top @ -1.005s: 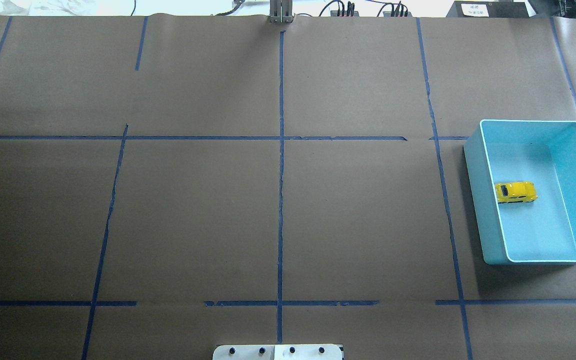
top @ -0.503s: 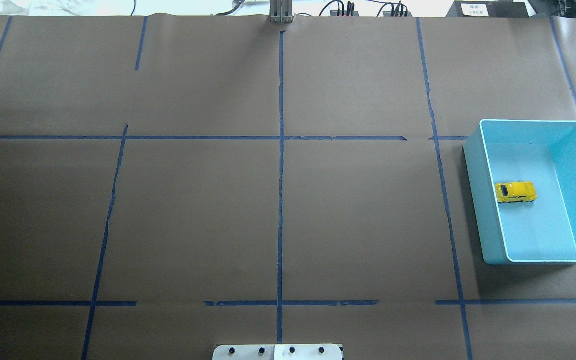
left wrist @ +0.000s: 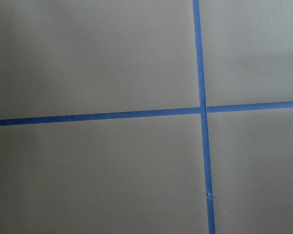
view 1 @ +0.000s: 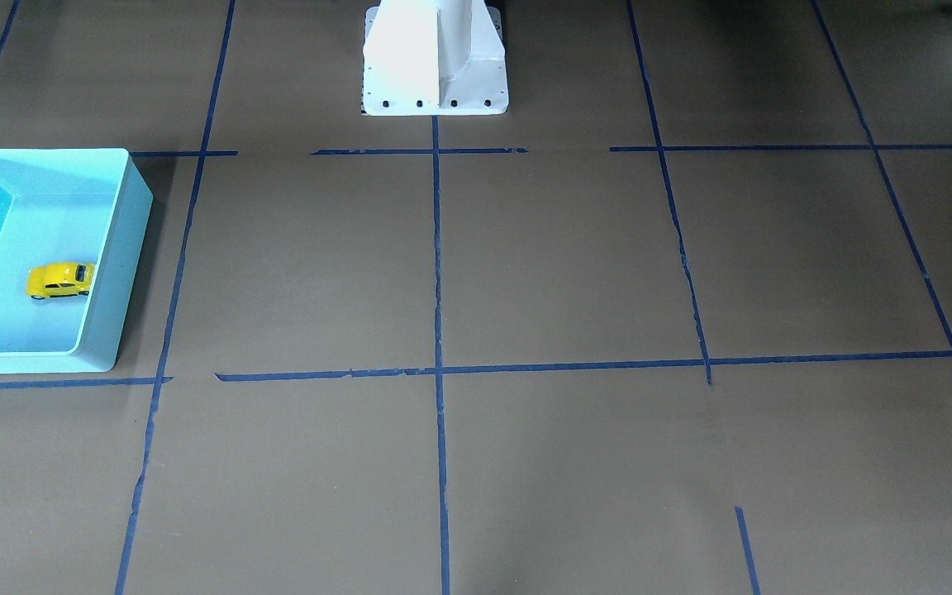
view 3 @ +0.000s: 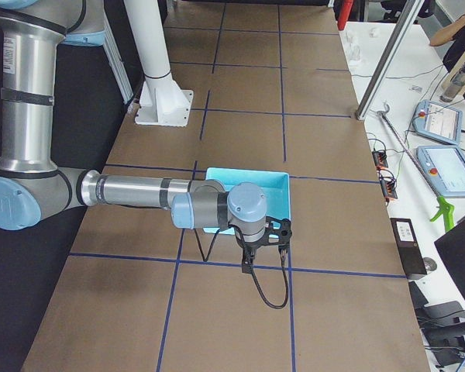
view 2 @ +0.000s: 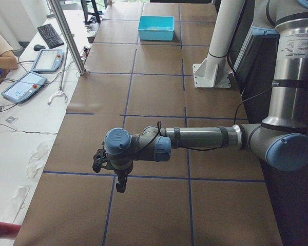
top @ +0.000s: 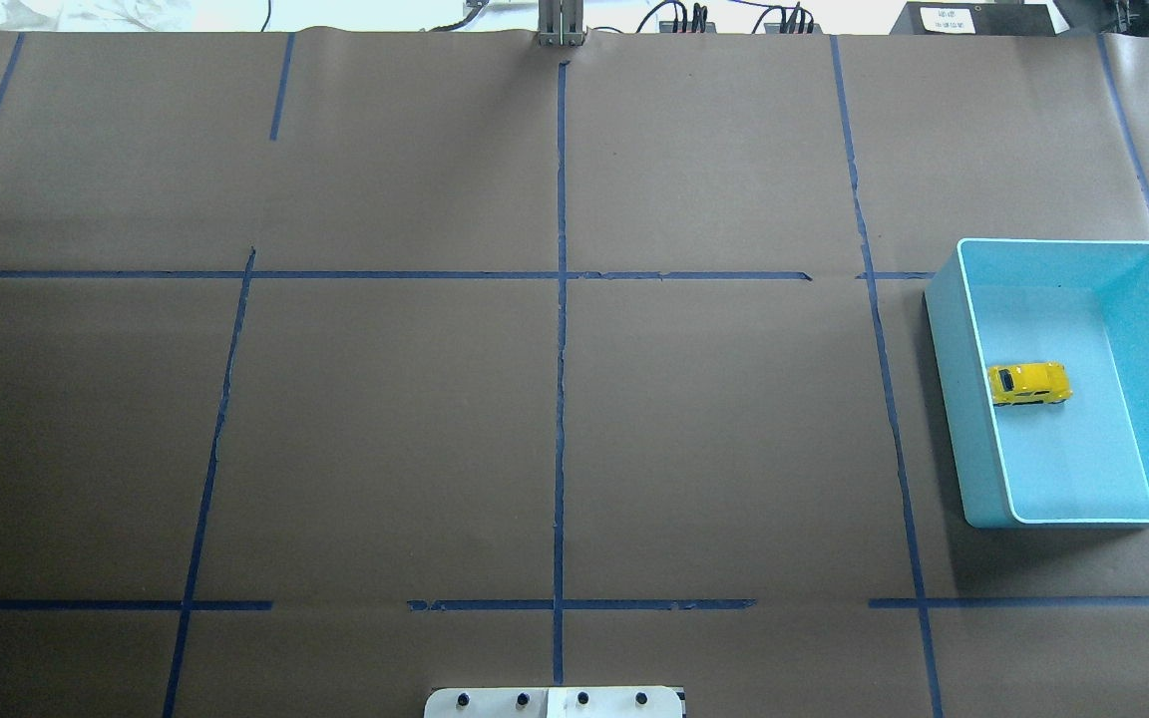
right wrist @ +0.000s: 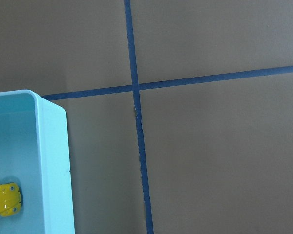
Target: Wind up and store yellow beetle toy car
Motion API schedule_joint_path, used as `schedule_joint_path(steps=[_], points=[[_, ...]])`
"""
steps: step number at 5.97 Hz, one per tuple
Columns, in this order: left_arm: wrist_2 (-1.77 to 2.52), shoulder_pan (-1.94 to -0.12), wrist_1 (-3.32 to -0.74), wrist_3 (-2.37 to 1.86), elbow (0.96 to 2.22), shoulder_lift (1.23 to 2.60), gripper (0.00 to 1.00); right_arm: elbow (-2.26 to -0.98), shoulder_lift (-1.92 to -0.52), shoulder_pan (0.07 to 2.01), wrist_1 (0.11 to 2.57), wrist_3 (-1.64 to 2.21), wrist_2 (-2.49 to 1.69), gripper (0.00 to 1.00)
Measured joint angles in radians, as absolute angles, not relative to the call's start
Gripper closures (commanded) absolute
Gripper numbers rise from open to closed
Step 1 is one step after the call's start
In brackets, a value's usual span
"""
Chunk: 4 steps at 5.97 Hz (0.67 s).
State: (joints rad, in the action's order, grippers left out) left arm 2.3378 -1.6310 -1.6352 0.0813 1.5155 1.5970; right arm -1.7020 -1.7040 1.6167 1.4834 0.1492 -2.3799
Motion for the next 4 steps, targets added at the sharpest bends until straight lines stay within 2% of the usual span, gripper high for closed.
schedule_joint_path(steps=[4], points=[[2.338, -1.631, -1.635, 0.081, 1.516, 1.598, 0.0, -1.702, -1.703, 1.584, 1.5, 0.145, -2.345, 0.0]])
